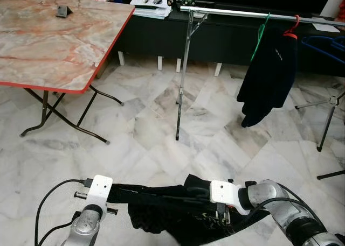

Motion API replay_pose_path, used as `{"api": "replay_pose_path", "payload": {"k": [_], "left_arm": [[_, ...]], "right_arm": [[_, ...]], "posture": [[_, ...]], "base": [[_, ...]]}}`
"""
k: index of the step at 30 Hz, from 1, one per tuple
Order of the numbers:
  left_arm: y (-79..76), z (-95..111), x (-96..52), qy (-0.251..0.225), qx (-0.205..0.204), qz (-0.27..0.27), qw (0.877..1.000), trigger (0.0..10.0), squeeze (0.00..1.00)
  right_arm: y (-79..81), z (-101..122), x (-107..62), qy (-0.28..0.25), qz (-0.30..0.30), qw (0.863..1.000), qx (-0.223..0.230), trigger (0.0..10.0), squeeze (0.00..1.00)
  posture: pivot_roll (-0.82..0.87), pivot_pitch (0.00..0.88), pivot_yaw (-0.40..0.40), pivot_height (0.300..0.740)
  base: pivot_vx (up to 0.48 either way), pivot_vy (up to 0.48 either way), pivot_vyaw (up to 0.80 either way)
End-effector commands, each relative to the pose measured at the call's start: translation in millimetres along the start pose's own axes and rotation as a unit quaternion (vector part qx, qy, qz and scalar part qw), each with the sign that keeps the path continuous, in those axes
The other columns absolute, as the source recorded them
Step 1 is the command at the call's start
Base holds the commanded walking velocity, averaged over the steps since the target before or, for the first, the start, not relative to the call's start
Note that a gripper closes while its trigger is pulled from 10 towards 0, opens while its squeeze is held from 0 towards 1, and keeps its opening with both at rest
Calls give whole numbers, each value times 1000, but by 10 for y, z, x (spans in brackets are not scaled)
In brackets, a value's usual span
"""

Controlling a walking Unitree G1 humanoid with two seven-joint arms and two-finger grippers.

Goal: Hang hanger

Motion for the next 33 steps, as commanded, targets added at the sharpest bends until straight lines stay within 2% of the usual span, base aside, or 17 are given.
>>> {"api": "replay_pose_path", "payload": {"k": [1,4,5,8,13,14,15,16,19,21,22,23,28,33], "left_arm": [[444,-99,-46,4,-58,82,995,0,0],[245,102,-30,-49,-103,12,993,0,0],[137,191,-38,-70,-119,-29,990,0,0],[-102,360,-86,-104,-110,-121,981,0,0],[-157,392,-88,-105,-86,-141,981,0,0],[-151,332,-69,-89,-54,-136,985,0,0],[-152,279,-61,-78,-39,-134,987,0,0],[-143,207,-57,-62,-30,-132,989,0,0],[-111,-1,-54,-7,-12,-123,992,0,0],[-126,-178,-97,31,16,-135,990,0,0],[-126,-178,-97,31,16,-135,990,0,0],[-176,-347,-164,63,34,-153,986,0,0],[-212,-435,-207,78,27,-162,983,0,0],[-339,-479,-261,81,27,-198,976,0,0]], "right_arm": [[167,-655,-272,132,20,990,38,10000,0],[112,-655,-251,130,-10,991,39,10000,0],[80,-629,-237,123,-24,991,41,10000,0],[75,-689,-211,155,-34,987,16,10000,0],[107,-684,-183,153,-29,988,22,10000,0],[86,-637,-169,137,-36,990,31,10000,0],[62,-585,-166,118,-40,991,38,10000,0],[22,-519,-170,94,-48,993,46,10000,0],[-73,-447,-219,73,-68,994,48,10000,0],[-139,-406,-263,59,-82,994,50,10000,0],[-139,-406,-263,59,-82,994,50,10000,0],[-193,-318,-314,27,-86,994,59,10000,0],[-225,-228,-363,-7,-82,994,72,10000,0],[-286,-35,-465,-79,-73,990,89,10000,0]], "posture": [[79,177,-75,740],[84,177,-76,740],[84,177,-76,740],[88,176,-77,740],[89,176,-77,740],[91,174,-76,740],[90,174,-76,740],[88,173,-75,740],[85,172,-73,740],[85,169,-72,740],[85,169,-72,740],[83,169,-72,740],[83,169,-72,740],[85,169,-73,740]], "base": [[0,0,0],[0,0,0],[0,0,0],[0,0,0],[0,0,0],[0,0,0],[0,0,0],[0,0,0],[0,0,0],[0,0,0],[0,0,0],[0,0,0],[0,0,0],[0,0,0]]}}
Point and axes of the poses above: a point about 5 cm out from each wrist's last joint towards the gripper, its own x axis pointing out of the wrist towards the gripper, its own z axis along the axis of the wrist's last joint, y = z × x, the point moved 4 cm from there along x, pointing out of the wrist towards the gripper, and after that the axes turned 2 degrees about x, right-handed, at the moved point
